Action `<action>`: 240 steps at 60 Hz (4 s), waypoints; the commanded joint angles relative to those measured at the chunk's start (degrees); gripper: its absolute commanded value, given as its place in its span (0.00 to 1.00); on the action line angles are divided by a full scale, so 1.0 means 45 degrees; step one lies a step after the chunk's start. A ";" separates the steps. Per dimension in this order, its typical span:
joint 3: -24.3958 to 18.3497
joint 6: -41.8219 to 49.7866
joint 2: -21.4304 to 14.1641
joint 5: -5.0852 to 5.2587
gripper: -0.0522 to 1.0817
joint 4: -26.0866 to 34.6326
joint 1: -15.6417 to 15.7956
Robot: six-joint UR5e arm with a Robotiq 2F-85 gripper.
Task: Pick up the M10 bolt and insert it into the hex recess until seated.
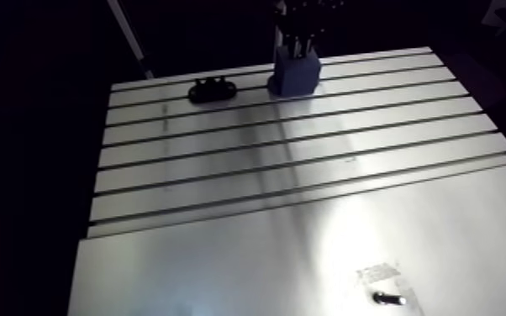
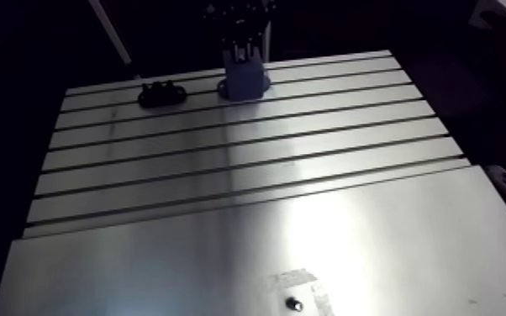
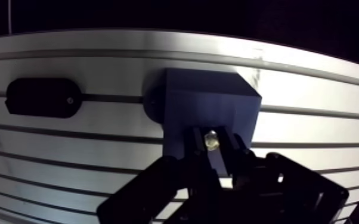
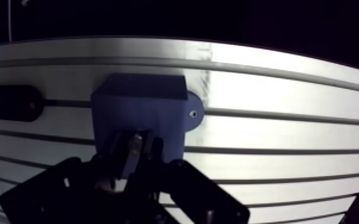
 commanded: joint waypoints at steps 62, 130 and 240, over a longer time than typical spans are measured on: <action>-0.0181 -0.3092 -0.0032 0.0020 0.72 0.0211 0.0073; -0.0158 -0.5802 -0.0071 -0.0019 0.72 0.0331 0.0073; -0.1051 0.0596 -0.0716 0.0114 0.66 0.2226 0.0190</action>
